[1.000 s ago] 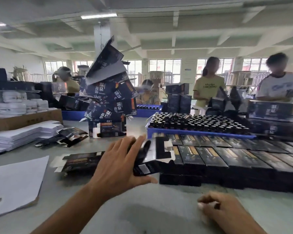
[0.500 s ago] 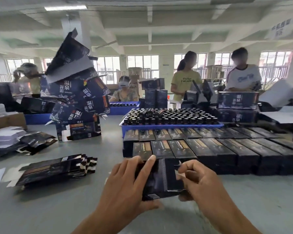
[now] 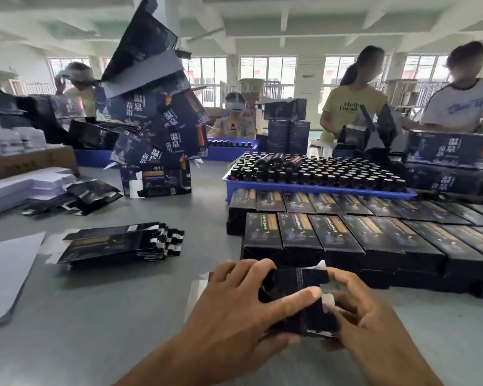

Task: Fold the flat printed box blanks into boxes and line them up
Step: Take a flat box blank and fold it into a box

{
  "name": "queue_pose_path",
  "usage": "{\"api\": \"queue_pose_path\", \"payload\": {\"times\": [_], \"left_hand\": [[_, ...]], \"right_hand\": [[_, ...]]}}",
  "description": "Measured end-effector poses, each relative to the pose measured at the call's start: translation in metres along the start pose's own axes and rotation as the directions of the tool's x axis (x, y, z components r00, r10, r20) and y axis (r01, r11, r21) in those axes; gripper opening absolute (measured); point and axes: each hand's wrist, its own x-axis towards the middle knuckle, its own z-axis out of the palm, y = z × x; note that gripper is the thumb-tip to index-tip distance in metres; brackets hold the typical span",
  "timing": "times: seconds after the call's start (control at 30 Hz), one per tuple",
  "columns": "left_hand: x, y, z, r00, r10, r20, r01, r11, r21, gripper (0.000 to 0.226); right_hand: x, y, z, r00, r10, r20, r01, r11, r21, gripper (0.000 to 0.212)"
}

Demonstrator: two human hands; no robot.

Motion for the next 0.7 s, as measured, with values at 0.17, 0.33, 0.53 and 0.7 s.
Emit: {"api": "queue_pose_path", "payload": {"times": [0.17,0.33,0.53,0.7], "left_hand": [[-0.002,0.001,-0.004,0.999,-0.02,0.046,0.019,1.0,0.022,0.064],[0.0,0.003,-0.008,0.998,-0.037,0.049,0.037,0.999,-0.007,0.062],[-0.001,0.003,-0.015,0.996,-0.076,0.04,0.078,0.996,-0.049,0.06],[-0.002,0.004,-0.018,0.999,-0.05,0.014,0.051,0.996,-0.074,0.056]], "right_hand": [[-0.004,0.001,0.005,0.996,-0.083,0.008,0.084,0.995,-0.054,0.045],[-0.006,0.001,0.001,0.985,-0.158,-0.072,0.15,0.983,-0.107,0.052],[-0.008,0.002,0.01,0.962,-0.252,-0.103,0.234,0.959,-0.161,0.054],[-0.011,0.003,0.013,0.946,-0.303,-0.112,0.277,0.939,-0.203,0.057]]}}
